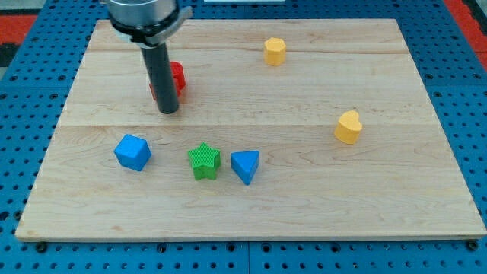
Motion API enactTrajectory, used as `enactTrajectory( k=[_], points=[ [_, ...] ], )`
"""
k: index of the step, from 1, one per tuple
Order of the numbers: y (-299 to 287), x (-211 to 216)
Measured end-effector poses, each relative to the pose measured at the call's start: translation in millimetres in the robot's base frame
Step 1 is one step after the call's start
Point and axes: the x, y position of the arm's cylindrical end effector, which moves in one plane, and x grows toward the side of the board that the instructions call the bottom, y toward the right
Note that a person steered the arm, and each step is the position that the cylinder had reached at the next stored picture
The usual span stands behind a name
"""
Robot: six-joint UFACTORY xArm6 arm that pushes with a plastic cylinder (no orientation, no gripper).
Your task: Move the green circle into the green star
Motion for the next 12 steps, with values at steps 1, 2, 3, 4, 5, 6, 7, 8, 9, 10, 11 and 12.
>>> enactTrajectory(
  k=[1, 2, 3, 4, 5, 6, 7, 8, 9, 10, 11, 12],
  points=[
    [-51, 2],
    [-140, -56],
    [-157, -121],
    [-98, -141],
    [-99, -166],
    [-39, -161],
    [-16, -133],
    [-12, -137],
    [-2, -108],
    [27, -102],
    [64, -80],
    [71, -88]
  ],
)
